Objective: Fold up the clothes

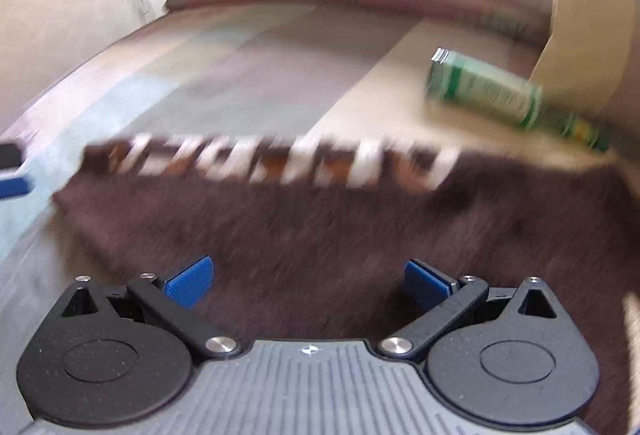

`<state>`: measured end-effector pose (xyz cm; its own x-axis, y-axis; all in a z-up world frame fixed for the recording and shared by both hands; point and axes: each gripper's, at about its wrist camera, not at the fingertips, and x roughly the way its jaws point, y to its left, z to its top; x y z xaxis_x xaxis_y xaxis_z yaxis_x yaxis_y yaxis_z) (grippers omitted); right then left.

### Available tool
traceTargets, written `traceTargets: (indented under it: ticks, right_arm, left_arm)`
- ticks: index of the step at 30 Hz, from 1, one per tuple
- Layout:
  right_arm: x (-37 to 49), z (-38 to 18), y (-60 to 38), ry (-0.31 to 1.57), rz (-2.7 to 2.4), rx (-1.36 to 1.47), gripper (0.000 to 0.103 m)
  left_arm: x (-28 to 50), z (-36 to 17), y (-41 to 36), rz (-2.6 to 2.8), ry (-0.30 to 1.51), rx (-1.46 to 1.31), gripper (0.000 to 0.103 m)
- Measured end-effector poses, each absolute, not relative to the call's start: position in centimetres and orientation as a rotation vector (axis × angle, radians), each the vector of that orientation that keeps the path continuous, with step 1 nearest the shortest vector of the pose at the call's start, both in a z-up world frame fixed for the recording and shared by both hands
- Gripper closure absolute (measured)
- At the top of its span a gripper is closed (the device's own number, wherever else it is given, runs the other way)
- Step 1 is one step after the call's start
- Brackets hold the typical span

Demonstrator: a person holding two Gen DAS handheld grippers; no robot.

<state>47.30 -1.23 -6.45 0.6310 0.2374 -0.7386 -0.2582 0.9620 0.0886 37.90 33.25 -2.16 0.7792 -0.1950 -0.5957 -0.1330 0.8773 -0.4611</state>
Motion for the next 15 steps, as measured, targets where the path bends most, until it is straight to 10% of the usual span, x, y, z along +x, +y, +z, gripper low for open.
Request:
traceTargets:
  ticks: [15]
  right_arm:
    - [50.7,-8.7,13.4,0.834,0.382,-0.209,0.000]
  left_arm:
    - [36.8,-1.5,35.3,0.075,0.667,-0.482,0.009]
